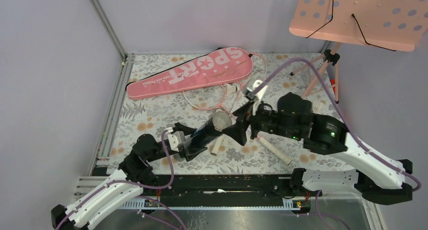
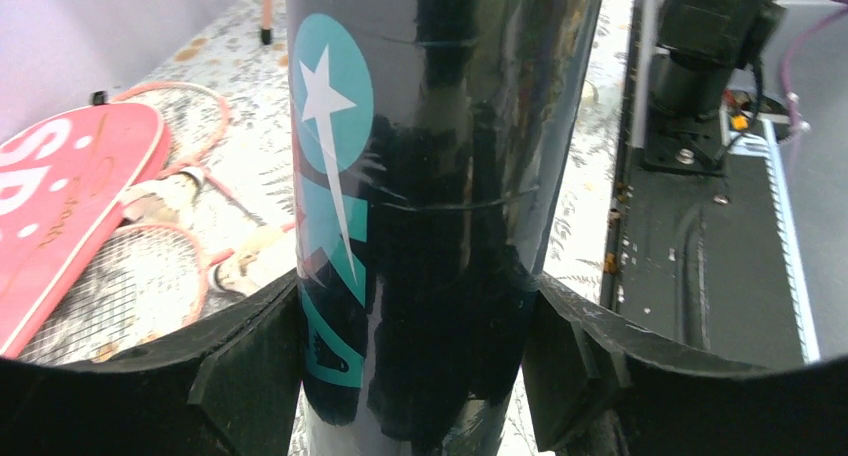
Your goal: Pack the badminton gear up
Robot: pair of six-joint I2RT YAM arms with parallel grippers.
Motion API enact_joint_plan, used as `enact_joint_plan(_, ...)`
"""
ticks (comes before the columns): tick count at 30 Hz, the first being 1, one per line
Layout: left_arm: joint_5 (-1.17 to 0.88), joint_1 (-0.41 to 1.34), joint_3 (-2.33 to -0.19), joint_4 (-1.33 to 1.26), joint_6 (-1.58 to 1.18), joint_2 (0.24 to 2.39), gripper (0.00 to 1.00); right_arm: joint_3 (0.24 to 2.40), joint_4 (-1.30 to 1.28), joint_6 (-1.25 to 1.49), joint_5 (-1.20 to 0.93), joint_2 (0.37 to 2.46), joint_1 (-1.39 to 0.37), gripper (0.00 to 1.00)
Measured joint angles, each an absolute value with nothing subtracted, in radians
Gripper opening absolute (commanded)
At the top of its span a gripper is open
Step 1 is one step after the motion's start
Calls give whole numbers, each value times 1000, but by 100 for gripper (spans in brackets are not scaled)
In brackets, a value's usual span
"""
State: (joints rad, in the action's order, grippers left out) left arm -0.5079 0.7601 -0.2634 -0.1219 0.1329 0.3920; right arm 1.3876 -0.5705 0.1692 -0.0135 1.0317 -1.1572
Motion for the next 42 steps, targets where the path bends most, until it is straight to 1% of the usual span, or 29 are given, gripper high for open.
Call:
enact_joint_plan(1,-485,760,-263,-122,126,385,35,1407,-578,154,13,1016,-1158,97)
enact_joint_plan(2,-467,760,-263,-123,122,380,35,1418,-583,147,36,999,-1157,99)
enact_joint_plan(6,-379,760,-263,-130,100,371,35,1425,-584,109,179,898,-1157,100)
enact_joint_plan(10,-231,760,-270,-131,73,395,35,1359,-532,84,342,798,-1144,99)
enact_joint_plan(13,-56,760,-295,-128,47,443,32,1305,-506,81,413,780,-1082,100)
enact_joint_plan(15,15,759,-305,-128,36,457,32,1259,-496,84,413,799,-997,100)
enact_joint_plan(16,51,759,-308,-129,30,463,32,1243,-496,86,405,817,-983,100)
enact_joint_plan(17,86,759,-308,-130,26,464,33,1225,-495,94,377,859,-899,100)
enact_joint_plan(20,164,759,-308,-130,17,449,33,1211,-484,104,270,994,-788,100)
enact_joint_plan(22,203,759,-308,-130,5,423,34,1211,-458,96,160,1118,-736,100)
enact_joint_plan(24,234,759,-308,-130,-4,399,35,1215,-441,74,54,1244,-710,98)
enact_joint_plan(27,280,759,-308,-135,-14,363,36,1255,-434,45,-105,1462,-690,93)
enact_joint_plan(28,291,759,-308,-138,-15,358,36,1268,-435,41,-134,1506,-686,92)
enact_joint_plan(32,328,759,-307,-147,-19,363,36,1393,-443,43,-294,1724,-666,87)
enact_joint_plan(37,343,759,-307,-150,-19,402,36,1475,-443,49,-392,1861,-661,81)
enact_joint_plan(42,343,759,-307,-149,-20,424,36,1486,-448,48,-410,1913,-661,77)
